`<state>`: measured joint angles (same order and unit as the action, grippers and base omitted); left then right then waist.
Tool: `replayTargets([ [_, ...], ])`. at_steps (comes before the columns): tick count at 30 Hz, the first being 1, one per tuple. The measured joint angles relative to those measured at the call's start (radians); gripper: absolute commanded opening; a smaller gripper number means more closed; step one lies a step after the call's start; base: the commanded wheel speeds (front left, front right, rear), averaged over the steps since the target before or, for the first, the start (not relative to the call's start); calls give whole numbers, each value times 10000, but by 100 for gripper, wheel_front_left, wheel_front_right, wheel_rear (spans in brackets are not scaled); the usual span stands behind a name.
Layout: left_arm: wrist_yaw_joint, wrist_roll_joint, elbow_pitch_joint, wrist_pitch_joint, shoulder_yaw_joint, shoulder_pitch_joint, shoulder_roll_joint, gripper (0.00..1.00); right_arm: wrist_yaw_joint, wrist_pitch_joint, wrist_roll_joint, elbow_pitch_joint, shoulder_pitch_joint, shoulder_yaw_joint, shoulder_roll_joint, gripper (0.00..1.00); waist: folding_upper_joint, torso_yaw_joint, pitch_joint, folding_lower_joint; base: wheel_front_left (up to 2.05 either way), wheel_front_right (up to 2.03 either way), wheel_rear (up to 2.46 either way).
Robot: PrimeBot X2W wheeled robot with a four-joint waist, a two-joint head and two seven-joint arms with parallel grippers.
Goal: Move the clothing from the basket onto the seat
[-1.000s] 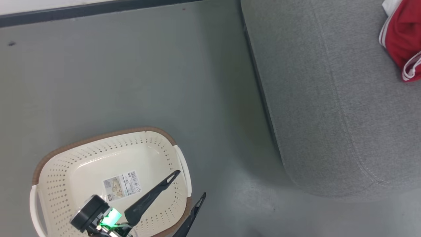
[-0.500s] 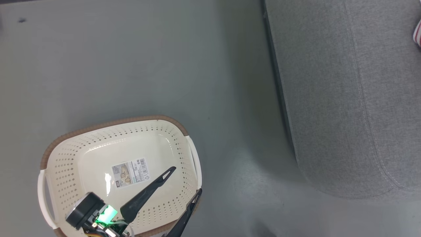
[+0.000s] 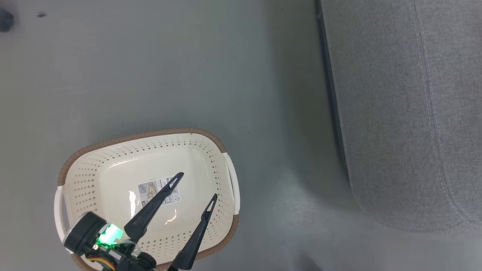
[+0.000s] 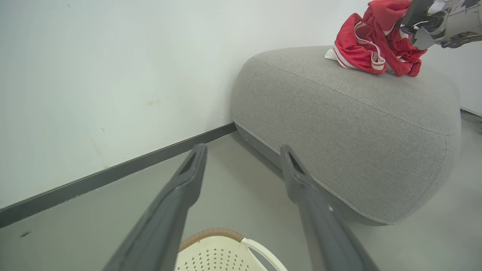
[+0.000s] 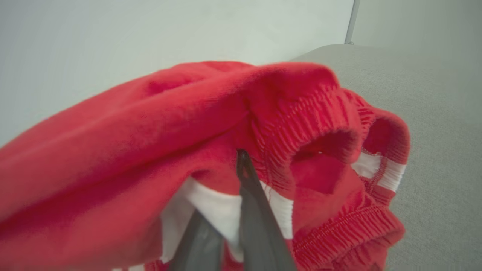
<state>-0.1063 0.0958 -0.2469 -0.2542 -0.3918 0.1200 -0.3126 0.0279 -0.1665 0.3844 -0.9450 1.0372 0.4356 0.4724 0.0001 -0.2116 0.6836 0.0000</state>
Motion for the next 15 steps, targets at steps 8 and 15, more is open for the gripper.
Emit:
replayTargets([
  [8, -8, 2, 107, 0, -63, 1, 165, 100, 105, 157, -92, -518, 278, -176, 100, 100, -1, 68, -42, 0, 0, 0, 0],
  [15, -84, 2, 284, 0, -146, 10, 215, 100, 263, -36, -364, -888, 408, -571, 130, 100, -2, 71, -217, 0, 0, 0, 0],
])
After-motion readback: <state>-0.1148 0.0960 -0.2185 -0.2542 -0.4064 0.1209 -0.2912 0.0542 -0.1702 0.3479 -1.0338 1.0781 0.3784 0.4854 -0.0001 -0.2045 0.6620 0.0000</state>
